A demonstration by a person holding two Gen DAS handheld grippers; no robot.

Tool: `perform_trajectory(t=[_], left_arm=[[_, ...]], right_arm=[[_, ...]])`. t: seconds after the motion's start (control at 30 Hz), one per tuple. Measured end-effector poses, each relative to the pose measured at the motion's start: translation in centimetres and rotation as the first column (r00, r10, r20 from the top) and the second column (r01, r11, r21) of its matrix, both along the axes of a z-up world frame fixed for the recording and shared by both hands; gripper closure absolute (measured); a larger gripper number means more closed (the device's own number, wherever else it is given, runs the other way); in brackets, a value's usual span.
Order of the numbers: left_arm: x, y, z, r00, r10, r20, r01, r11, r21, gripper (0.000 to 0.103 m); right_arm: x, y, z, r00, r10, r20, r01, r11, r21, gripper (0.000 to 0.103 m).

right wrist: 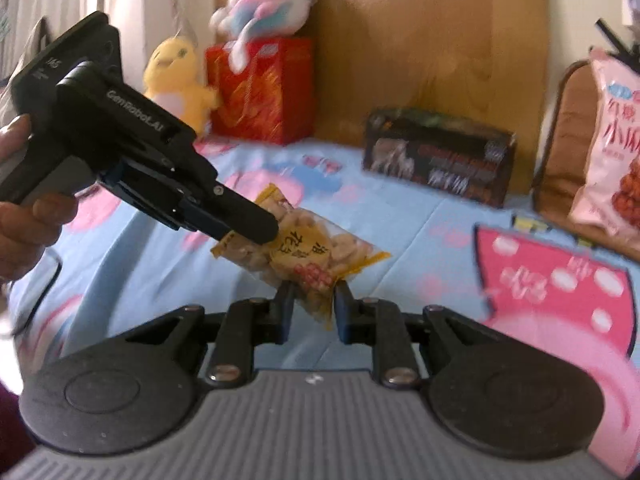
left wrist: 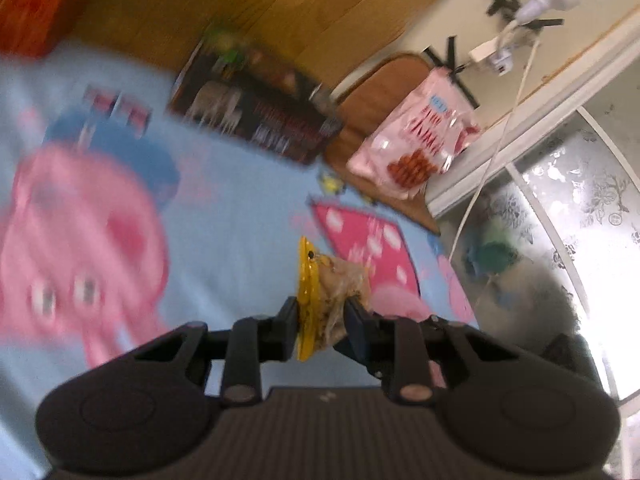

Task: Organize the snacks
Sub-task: 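Carry the peanut bag with the left tool and release it into the black box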

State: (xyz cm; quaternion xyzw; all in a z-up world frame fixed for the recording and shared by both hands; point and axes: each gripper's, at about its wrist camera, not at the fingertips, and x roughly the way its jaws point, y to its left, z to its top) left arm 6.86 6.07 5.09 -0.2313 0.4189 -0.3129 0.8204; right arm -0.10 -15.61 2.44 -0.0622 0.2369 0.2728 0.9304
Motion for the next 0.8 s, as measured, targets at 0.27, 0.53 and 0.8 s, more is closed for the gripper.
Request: perform_trajectory(t=[0.27, 0.53, 0.8], left_arm=[[11.0, -2.3, 5.9, 0.983, 0.038, 0.178, -0.055, 0.994, 0.093, 0.063], [17.7, -2.4, 2.6, 0.962, 0.171, 0.212, -0.205, 0.967, 0.152, 0.047], [14.2, -1.6, 2.5, 0.944, 0.214, 0.250, -0.257, 0.954, 0.156, 0.047]], right_arm=[[10.1, -0.4, 4.0, 0.985, -0.068, 0.159, 0.068, 0.998, 0.003, 0.079], [20.1, -1.6, 2.0, 0.952, -0.262, 0.155, 0.239, 0.959, 0.152, 0.054], [19.7, -5.7, 1.4, 0.935, -0.354, 0.030, 0.326, 0.888, 0.324, 0.053]])
